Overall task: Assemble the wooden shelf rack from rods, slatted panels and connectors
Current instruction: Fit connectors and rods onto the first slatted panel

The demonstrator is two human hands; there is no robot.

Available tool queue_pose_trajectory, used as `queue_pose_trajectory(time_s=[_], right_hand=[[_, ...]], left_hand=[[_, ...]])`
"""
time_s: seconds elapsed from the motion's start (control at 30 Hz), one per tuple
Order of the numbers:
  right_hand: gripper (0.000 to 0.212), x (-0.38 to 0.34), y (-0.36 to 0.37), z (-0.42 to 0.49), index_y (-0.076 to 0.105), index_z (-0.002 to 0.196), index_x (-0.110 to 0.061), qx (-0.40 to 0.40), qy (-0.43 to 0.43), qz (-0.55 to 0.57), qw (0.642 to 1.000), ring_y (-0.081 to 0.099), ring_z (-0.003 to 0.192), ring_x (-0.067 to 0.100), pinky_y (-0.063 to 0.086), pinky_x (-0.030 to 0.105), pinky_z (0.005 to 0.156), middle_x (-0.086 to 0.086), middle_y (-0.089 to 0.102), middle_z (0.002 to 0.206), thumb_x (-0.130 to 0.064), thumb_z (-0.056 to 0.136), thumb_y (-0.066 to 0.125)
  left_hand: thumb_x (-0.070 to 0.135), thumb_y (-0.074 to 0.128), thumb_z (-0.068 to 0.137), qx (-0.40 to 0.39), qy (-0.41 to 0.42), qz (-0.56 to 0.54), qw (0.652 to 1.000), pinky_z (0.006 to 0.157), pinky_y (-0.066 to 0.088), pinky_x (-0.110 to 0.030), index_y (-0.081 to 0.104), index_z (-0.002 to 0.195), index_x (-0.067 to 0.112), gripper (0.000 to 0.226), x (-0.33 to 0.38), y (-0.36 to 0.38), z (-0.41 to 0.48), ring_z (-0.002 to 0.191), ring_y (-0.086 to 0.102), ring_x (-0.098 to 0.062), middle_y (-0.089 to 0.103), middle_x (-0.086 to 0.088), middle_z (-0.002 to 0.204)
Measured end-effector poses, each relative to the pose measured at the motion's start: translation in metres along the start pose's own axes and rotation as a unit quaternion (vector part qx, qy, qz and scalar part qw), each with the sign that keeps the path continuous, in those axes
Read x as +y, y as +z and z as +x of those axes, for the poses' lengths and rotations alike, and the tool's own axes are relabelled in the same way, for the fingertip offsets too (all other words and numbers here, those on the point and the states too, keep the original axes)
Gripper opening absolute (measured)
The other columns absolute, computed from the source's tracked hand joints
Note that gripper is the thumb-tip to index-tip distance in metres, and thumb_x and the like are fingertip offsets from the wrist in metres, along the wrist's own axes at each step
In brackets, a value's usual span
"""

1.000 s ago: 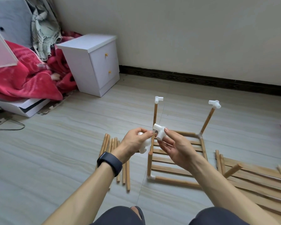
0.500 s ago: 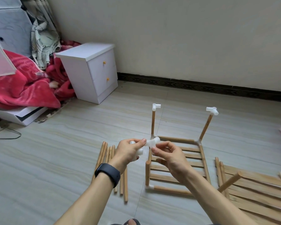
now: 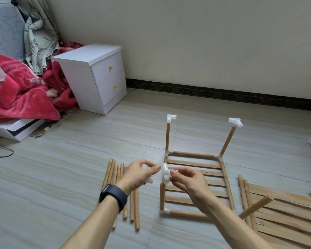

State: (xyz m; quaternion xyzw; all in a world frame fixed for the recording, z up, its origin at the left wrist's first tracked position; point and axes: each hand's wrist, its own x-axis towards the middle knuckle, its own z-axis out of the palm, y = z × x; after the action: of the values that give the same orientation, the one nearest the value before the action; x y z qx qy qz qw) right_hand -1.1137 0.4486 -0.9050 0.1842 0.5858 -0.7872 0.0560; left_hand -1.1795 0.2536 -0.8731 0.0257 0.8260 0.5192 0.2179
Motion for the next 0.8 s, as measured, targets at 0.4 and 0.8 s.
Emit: queue_pose_trajectory(time_s=[0.4,0.8], right_hand=[[0.036,0.017,0.007,-0.010,0.067,0.106,0.005,0.008,0.036,0.017,0.999,0.077,0.095,0.029,0.061,0.030,0.082,0.018,0.078,0.096,-0.012,0.080,0.086],[0.024,0.029,0.000,-0.015,0.077,0.097,-0.009,0.023,0.011,-0.112,0.993,0.077,0.084,0.022,0.060,0.029,0.074,0.009,0.079,0.087,-0.027,0.083,0.086]], left_hand=[[0.061,0.078,0.076,-0.030,-0.018,-0.034,0.999,0.074,0.048,-0.024,0.081,0.087,0.037,0.027,-0.021,0.012,-0.009,0.105,0.065,-0.011,0.074,0.010,0.106],[0.062,0.069,0.085,0.008,0.001,0.069,0.998,0.082,0.042,-0.027,0.074,0.091,0.035,0.028,-0.038,0.028,-0.012,0.113,0.058,-0.009,0.069,0.009,0.115]])
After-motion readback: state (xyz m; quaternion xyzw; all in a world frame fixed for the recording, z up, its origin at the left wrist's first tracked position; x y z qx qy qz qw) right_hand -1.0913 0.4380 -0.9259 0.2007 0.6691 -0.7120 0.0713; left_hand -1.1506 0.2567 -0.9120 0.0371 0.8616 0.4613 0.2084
